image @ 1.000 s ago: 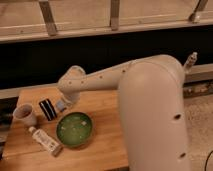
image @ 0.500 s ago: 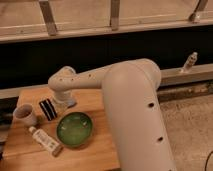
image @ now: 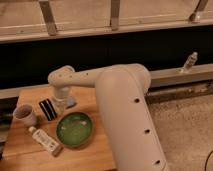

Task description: Knock the eraser over

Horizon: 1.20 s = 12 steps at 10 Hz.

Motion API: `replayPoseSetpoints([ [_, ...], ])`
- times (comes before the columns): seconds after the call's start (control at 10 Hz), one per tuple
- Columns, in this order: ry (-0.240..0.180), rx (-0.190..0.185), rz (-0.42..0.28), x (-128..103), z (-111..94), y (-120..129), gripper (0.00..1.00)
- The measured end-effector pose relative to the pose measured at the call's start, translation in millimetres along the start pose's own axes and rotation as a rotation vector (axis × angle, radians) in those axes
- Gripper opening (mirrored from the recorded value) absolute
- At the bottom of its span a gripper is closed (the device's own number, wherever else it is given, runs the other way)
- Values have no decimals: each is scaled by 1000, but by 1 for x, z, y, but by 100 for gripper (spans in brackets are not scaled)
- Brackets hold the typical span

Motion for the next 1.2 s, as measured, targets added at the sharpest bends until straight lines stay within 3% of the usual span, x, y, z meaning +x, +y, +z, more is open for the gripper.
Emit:
replayPoseSetpoints([
  [0.6,10,10,-92,-22,-11,36,0],
  [0.7,-5,24,-110,-31,-9,37,0],
  [0.9,-83,52,-141,-48,-13,18,0],
  [1.0,-119,78,-161,-58,-17,7,0],
  [1.1,-164,158,-213,-75,-26,-2,0],
  [1.2,-182,250,-233,-87,-37,-6,0],
])
